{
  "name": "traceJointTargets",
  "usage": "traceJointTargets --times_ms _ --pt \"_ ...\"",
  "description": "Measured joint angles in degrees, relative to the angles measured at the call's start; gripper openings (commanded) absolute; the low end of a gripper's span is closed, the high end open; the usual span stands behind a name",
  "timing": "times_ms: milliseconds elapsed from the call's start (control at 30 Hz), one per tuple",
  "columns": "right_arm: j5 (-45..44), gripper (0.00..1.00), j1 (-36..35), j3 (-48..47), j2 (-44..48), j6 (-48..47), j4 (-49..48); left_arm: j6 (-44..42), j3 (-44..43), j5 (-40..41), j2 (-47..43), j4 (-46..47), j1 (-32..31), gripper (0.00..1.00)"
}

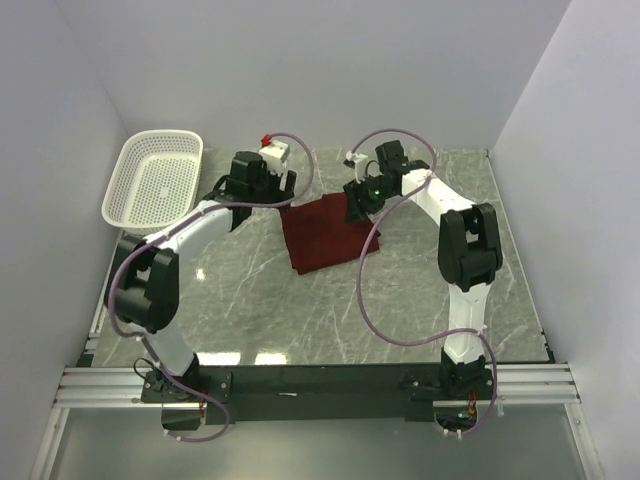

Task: Fold and stack the t-shirts
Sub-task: Fold the tshirt

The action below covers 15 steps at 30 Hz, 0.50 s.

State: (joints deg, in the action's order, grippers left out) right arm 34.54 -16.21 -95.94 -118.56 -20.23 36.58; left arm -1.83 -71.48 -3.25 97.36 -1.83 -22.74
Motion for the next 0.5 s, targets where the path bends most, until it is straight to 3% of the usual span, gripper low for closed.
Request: traceJointTargets --times_ms 300,500 --pt "-2.0 0.57 4.0 1.6 0.0 7.1 -4.3 20.9 -1.3 -3.4 9.8 -0.9 6.5 0.57" --pt "-2.1 0.57 4.5 2.7 0.0 8.6 -5.7 30.7 -3.0 -3.4 11.9 -2.7 6.2 0.49"
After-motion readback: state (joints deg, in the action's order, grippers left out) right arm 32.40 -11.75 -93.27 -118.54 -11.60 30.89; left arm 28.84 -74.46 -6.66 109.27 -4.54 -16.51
